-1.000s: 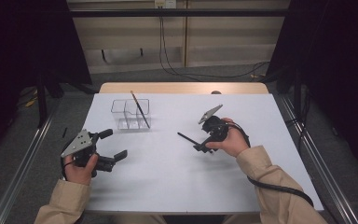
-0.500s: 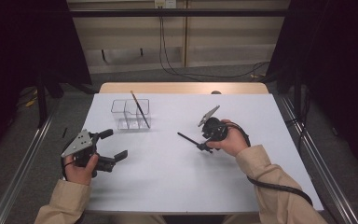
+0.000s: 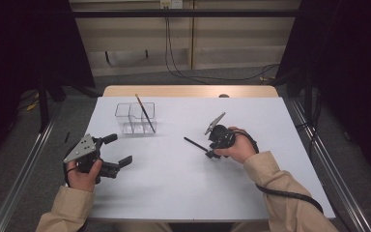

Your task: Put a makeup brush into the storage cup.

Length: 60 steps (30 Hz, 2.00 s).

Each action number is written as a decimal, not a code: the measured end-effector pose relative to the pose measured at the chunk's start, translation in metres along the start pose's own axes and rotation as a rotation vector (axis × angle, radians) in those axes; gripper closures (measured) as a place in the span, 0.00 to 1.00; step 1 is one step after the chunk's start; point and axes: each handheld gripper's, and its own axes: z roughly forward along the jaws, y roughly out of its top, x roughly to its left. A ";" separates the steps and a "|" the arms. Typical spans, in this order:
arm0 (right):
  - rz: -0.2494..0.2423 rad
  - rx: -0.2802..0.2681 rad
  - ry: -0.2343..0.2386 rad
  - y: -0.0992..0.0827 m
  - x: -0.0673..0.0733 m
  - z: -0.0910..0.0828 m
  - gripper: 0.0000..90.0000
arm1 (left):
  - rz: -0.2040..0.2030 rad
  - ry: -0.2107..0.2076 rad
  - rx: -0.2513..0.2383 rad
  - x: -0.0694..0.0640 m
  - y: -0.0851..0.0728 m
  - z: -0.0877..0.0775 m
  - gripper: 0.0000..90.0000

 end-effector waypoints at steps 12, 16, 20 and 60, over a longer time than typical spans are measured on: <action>0.008 0.036 0.015 0.000 0.001 -0.002 0.87 | -0.004 -0.002 0.005 -0.001 -0.001 0.000 0.00; 0.024 0.044 0.017 0.000 0.002 -0.002 0.88 | -0.006 -0.001 0.006 -0.001 -0.001 0.001 0.00; 0.051 0.048 0.033 0.001 -0.002 -0.001 0.88 | -0.001 -0.001 0.008 -0.001 -0.001 0.000 0.00; 0.000 0.052 0.070 -0.001 0.009 -0.014 0.94 | 0.005 -0.009 0.020 -0.005 0.002 0.002 0.00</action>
